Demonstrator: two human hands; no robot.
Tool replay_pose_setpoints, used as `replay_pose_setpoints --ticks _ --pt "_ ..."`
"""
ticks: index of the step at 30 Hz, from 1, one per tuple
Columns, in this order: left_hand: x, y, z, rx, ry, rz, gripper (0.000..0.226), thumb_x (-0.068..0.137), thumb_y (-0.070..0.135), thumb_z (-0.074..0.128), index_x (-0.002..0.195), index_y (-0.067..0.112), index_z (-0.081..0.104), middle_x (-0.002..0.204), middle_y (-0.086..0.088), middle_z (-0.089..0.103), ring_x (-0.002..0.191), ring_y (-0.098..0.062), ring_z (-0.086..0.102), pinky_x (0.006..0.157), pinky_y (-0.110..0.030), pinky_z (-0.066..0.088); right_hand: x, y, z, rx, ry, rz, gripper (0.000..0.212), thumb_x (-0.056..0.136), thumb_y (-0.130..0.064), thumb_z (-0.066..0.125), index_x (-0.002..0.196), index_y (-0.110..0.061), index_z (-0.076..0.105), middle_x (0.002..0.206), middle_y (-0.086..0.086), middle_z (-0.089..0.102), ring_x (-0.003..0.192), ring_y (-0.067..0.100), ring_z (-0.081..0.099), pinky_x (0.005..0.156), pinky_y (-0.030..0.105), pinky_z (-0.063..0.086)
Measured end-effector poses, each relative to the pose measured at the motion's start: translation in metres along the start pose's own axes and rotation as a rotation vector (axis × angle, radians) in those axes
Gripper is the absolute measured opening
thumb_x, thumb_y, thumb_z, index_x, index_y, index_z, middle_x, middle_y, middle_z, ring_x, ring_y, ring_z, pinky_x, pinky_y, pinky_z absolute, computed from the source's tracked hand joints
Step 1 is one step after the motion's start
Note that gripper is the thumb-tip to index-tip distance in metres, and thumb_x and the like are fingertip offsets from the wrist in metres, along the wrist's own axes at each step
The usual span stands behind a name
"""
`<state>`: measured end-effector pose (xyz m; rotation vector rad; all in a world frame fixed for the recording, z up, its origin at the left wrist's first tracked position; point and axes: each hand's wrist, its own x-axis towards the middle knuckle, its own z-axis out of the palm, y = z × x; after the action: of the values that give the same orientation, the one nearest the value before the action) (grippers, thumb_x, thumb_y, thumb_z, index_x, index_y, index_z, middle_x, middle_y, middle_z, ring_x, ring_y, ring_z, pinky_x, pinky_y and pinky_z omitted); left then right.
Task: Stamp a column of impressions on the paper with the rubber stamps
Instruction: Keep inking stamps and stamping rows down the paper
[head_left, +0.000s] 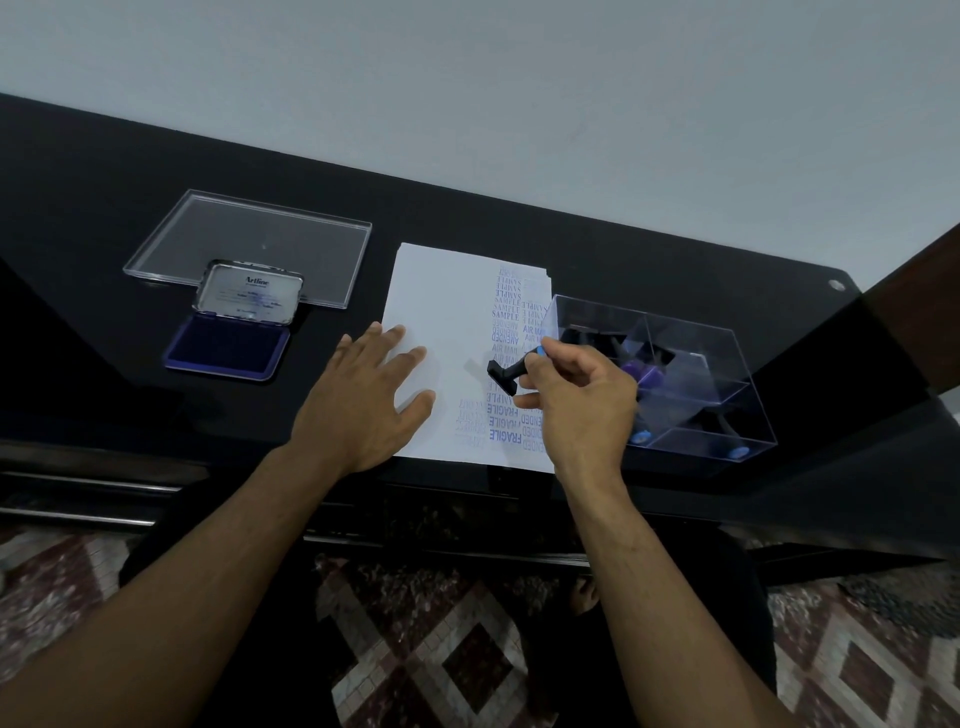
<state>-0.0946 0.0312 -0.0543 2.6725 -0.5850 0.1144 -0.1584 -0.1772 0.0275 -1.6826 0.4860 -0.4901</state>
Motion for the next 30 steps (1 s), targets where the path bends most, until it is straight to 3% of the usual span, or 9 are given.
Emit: replay_pose_setpoints --ticks 9,16,21,27,30 --pt "-0.002 0.0 -0.013 -0.044 0.04 -0.004 0.067 0.096 0.06 0.041 0.151 0.022 0.043 0.164 -0.006 0.028 0.155 -0.023 0.013 0.124 -0.039 0.002 -0.002 -0.004 0.003 -0.037 -0.031 -0.003 0.019 0.087 -0.008 0.072 0.105 -0.01 0.074 0.089 0.003 0.074 0.063 0.017 0.072 0.063 0.04 0.062" --pt "-0.015 -0.015 -0.044 -0.041 0.102 -0.07 0.063 0.097 0.053 0.053 0.151 0.023 0.044 0.164 -0.004 0.028 0.155 -0.022 0.013 0.126 -0.048 0.012 -0.013 -0.012 0.033 -0.075 -0.125 -0.046 0.021 0.085 -0.012 0.074 0.106 -0.016 0.075 0.091 0.0 0.074 0.072 0.016 0.072 0.059 0.033 0.061" --pt "-0.032 -0.039 -0.068 -0.063 0.112 -0.166 0.066 0.096 0.056 0.052 0.154 0.026 0.038 0.165 -0.002 0.025 0.155 -0.021 0.011 0.126 -0.049 0.014 -0.023 -0.024 0.072 -0.106 -0.209 -0.106 0.022 0.085 -0.014 0.075 0.105 -0.023 0.074 0.088 -0.007 0.072 0.066 0.012 0.07 0.064 0.039 0.062" --pt "-0.058 -0.083 -0.084 -0.011 0.176 -0.243 0.067 0.096 0.058 0.051 0.15 0.019 0.043 0.16 -0.007 0.033 0.153 -0.026 0.018 0.126 -0.049 0.01 -0.04 -0.041 0.12 -0.131 -0.336 -0.163 0.018 0.086 -0.013 0.074 0.103 -0.018 0.075 0.09 -0.002 0.072 0.067 0.014 0.071 0.057 0.017 0.055" --pt "-0.069 -0.105 -0.091 -0.011 0.185 -0.287 0.068 0.096 0.057 0.051 0.152 0.018 0.042 0.161 -0.008 0.034 0.153 -0.027 0.017 0.126 -0.047 0.009 -0.046 -0.044 0.145 -0.142 -0.389 -0.172 0.017 0.086 -0.014 0.074 0.101 -0.021 0.075 0.09 -0.001 0.071 0.064 0.014 0.07 0.057 0.017 0.054"
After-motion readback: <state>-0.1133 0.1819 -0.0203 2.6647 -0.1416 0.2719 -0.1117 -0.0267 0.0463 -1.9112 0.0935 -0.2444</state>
